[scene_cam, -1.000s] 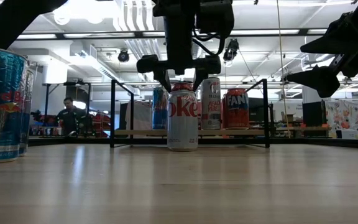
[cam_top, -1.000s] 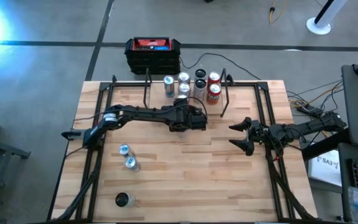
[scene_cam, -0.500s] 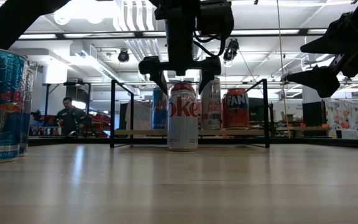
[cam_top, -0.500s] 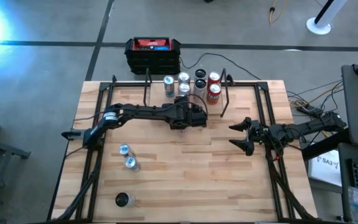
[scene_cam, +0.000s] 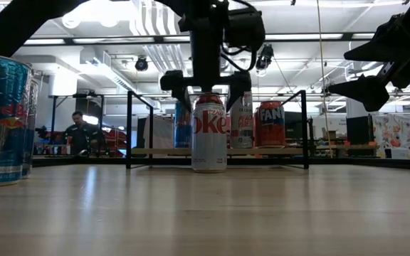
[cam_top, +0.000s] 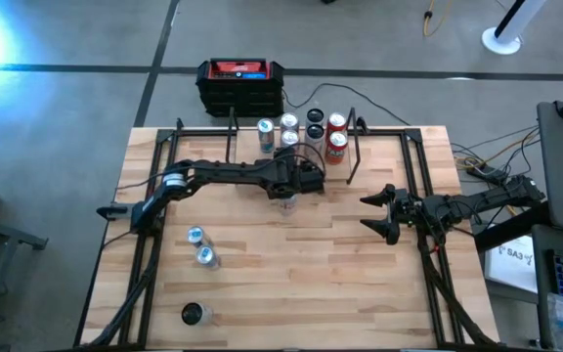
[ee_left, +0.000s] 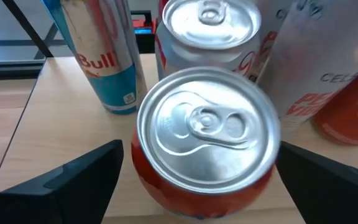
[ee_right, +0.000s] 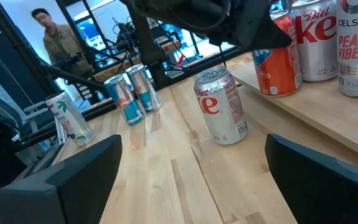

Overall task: Place canned beverage on shelf
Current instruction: Put the red soda can on the shelf aligned with the silver soda can

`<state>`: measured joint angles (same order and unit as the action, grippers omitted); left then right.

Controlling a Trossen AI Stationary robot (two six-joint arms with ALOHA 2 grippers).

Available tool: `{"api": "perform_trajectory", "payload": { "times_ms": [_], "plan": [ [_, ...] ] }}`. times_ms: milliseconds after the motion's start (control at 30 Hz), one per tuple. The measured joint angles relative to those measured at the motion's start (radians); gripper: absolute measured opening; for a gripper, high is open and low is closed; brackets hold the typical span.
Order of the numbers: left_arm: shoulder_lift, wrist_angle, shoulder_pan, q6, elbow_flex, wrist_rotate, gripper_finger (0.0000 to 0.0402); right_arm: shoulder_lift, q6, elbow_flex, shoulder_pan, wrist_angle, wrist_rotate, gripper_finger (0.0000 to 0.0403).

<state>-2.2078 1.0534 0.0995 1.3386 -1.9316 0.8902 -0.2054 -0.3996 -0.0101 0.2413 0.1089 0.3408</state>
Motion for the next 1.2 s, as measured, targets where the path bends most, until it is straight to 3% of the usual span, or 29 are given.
{"api": "perform_trajectory", "payload": {
  "times_ms": [300,667,1000,1200],
  "plan": [
    [0.0,-0.033,0.002,-0.022,0.044,-0.002,0.0387,0.0,0.0,0.0,0.0,0.0,0.0,0.038],
    [0.0,-0.067,0.008,-0.052,0.045,-0.002,0.0285,0.0,0.0,0.0,0.0,0.0,0.0,0.038],
    [0.0,-0.095,0.007,-0.093,0.045,-0.017,0.0308,0.0,0.0,0.0,0.0,0.0,0.0,0.038],
    [0.0,-0.138,0.005,-0.135,0.045,-0.033,0.0288,0.0,0.0,0.0,0.0,0.0,0.0,0.038]
  ]
}}
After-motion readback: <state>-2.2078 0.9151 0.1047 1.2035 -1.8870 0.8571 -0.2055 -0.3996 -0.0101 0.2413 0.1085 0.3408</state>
